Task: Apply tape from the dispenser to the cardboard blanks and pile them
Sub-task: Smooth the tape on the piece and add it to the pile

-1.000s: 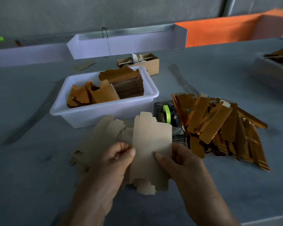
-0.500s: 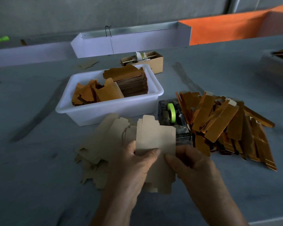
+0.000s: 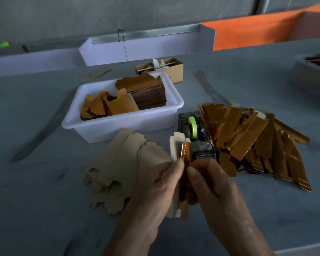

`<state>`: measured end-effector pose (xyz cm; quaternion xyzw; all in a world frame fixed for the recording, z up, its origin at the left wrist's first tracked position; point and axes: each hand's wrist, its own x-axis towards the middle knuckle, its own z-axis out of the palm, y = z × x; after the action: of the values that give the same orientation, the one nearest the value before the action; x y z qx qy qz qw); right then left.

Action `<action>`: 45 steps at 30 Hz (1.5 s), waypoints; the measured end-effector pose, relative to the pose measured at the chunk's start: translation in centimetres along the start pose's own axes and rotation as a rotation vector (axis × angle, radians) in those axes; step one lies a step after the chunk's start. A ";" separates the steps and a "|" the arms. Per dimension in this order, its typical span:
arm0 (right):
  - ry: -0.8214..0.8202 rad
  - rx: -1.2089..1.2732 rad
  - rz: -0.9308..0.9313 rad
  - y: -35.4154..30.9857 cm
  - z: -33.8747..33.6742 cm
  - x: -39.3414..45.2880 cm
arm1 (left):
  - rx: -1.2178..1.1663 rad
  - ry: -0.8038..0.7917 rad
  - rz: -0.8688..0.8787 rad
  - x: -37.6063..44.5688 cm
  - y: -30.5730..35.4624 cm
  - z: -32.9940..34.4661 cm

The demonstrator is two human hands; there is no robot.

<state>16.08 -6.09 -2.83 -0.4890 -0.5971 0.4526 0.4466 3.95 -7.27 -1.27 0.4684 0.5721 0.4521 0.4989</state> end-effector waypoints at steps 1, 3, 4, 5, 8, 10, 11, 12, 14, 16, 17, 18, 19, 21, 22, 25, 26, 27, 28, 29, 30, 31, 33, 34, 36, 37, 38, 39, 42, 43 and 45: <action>-0.013 -0.013 0.016 0.0 -0.1 0.0 | 0.031 -0.019 0.013 0.0 -0.1 0.0; -0.017 -0.028 0.040 0.0 -0.3 0.0 | 0.069 0.014 0.010 0.0 -0.2 -0.1; 0.006 -0.037 0.053 -0.1 -0.3 0.0 | 0.091 0.023 0.005 -0.1 -0.2 -0.2; 0.045 -0.053 0.067 -0.1 -0.4 0.0 | 0.108 0.015 0.000 -0.1 -0.3 -0.4; 0.115 -0.029 0.148 0.0 -0.8 0.2 | 0.087 -0.087 -0.034 -0.3 -0.1 -0.8; 0.024 0.171 0.237 0.0 -0.9 0.3 | 0.085 -0.131 -0.038 -0.3 -0.1 -0.7; -0.029 0.292 0.274 -0.1 -0.8 0.3 | 0.072 -0.131 -0.046 -0.3 -0.1 -0.6; -0.052 0.384 0.300 -0.2 -0.8 0.3 | 0.057 -0.115 -0.063 -0.3 -0.2 -0.5; -0.036 0.449 0.314 0.0 -0.9 0.3 | 0.034 -0.054 -0.083 -0.3 -0.3 -0.3; -0.006 0.453 0.322 0.0 -0.9 0.3 | 0.064 0.014 -0.059 -0.3 -0.5 -0.1; 0.008 0.439 0.318 0.0 -0.9 0.3 | 0.090 0.055 -0.037 -0.3 -0.5 0.0; 0.025 0.417 0.311 0.0 -0.9 0.4 | 0.123 0.107 -0.011 -0.4 -0.6 0.2; 0.050 0.390 0.300 0.0 -0.8 0.4 | 0.154 0.161 0.014 -0.5 -0.8 0.4; 0.101 0.350 0.281 0.2 -0.7 0.5 | 0.216 0.257 0.054 -0.6 -1.0 0.9; 0.117 0.341 0.275 0.2 -0.6 0.5 | 0.254 0.301 0.090 -0.7 -1.1 1.1; 0.138 0.332 0.272 0.2 -0.5 0.6 | 0.445 0.385 0.233 -1.0 -1.0 2.0; 0.141 0.335 0.276 0.2 -0.4 0.6 | 0.606 0.406 0.307 -1.1 -0.9 2.3; 0.142 0.342 0.283 0.1 -0.4 0.6 | 0.794 0.396 0.359 -1.1 -0.9 2.5; 0.139 0.352 0.295 0.1 -0.4 0.6 | 0.953 0.398 0.405 -1.1 -1.1 3.0; 0.134 0.364 0.309 0.1 -0.4 0.6 | 1.073 0.423 0.464 -1.4 -1.2 3.6; 0.129 0.381 0.323 0.1 -0.5 0.5 | 1.170 0.441 0.504 -1.6 -1.3 4.2; 0.127 0.403 0.337 0.1 -0.5 0.4 | 1.246 0.450 0.514 -1.7 -1.3 4.6; 0.132 0.430 0.353 0.0 -0.6 0.3 | 1.283 0.463 0.463 -1.7 -1.5 5.2; 0.137 0.414 0.354 0.1 -0.7 0.2 | 1.274 0.420 0.428 -1.7 -1.7 5.4; 0.141 0.332 0.346 0.3 -0.7 0.1 | 1.266 0.326 0.413 -1.9 -1.8 5.6; 0.142 0.294 0.340 0.4 -0.7 0.1 | 1.241 0.266 0.413 -2.2 -1.7 5.6; 0.147 0.273 0.337 0.5 -0.8 0.1 | 1.209 0.245 0.412 -2.2 -1.6 5.4; 0.153 0.270 0.337 0.5 -0.9 0.2 | 1.134 0.210 0.369 -2.2 -1.8 5.2; 0.133 0.407 0.353 0.3 -1.2 0.3 | 0.666 0.250 0.126 -1.9 -1.7 4.2; 0.119 0.460 0.355 0.2 -1.3 0.3 | 0.403 0.259 0.016 -1.6 -1.6 3.8; 0.097 0.526 0.354 -0.2 -1.2 0.3 | 0.068 0.219 -0.167 -1.3 -1.2 2.6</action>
<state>17.19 -5.70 -2.41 -0.4740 -0.3431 0.6385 0.4999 6.55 -8.55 -2.52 0.3837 0.6751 0.4378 0.4532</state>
